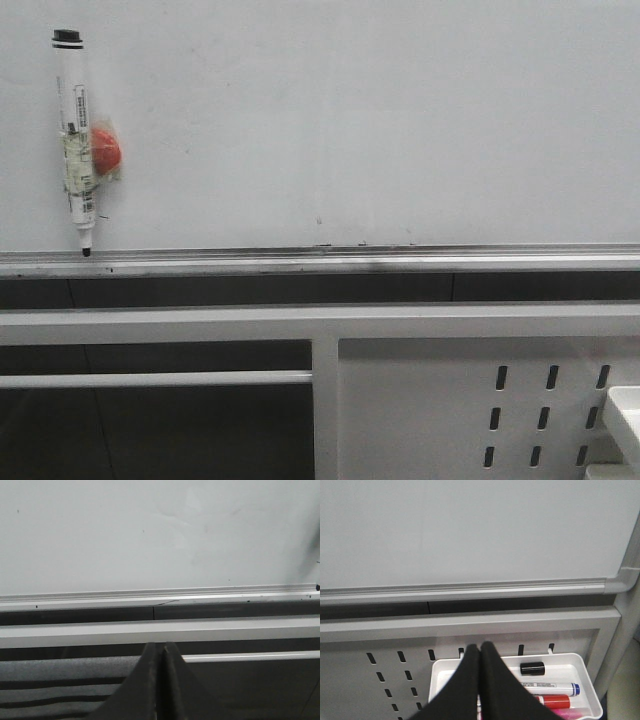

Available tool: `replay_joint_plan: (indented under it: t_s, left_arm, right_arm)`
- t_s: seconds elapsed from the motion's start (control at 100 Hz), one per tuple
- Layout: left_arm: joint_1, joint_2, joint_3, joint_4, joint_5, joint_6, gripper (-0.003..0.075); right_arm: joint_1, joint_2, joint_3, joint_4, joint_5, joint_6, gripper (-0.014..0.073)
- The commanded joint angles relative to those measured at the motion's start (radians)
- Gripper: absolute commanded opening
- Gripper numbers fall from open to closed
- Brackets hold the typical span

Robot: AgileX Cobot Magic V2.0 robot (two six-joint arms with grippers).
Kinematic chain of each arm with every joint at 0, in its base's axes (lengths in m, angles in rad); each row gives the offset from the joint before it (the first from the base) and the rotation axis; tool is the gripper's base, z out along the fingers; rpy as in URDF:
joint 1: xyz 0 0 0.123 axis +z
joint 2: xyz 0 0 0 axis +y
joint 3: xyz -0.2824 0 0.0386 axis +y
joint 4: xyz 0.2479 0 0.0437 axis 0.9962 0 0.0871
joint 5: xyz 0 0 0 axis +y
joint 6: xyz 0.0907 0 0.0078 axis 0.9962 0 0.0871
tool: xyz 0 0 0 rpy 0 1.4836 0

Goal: Write number 1 on whiteboard

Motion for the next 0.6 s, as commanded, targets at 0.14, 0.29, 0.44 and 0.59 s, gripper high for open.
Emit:
replay_joint_plan:
  t_s: [0.14, 0.29, 0.44, 0.59]
  left_arm:
    - [0.002, -0.02, 0.034, -0.168, -0.331, -0.002, -0.002]
    - [0.002, -0.02, 0.034, -0.168, -0.392, -0.002, -0.002]
    - [0.002, -0.02, 0.034, -0.168, -0.39, -0.002, -0.002]
    - [0.002, -0.02, 0.034, -0.168, -0.415, -0.002, -0.002]
  right_arm:
    - [-0.007, -0.016, 0.012, -0.003, -0.355, -0.003, -0.0069]
    - [-0.007, -0.016, 0.012, -0.003, -0.601, -0.003, -0.0069]
    - [-0.007, -0.016, 0.012, -0.003, -0.696, -0.003, -0.0069]
    - [-0.007, -0.016, 0.012, -0.003, -0.702, -0.003, -0.0069]
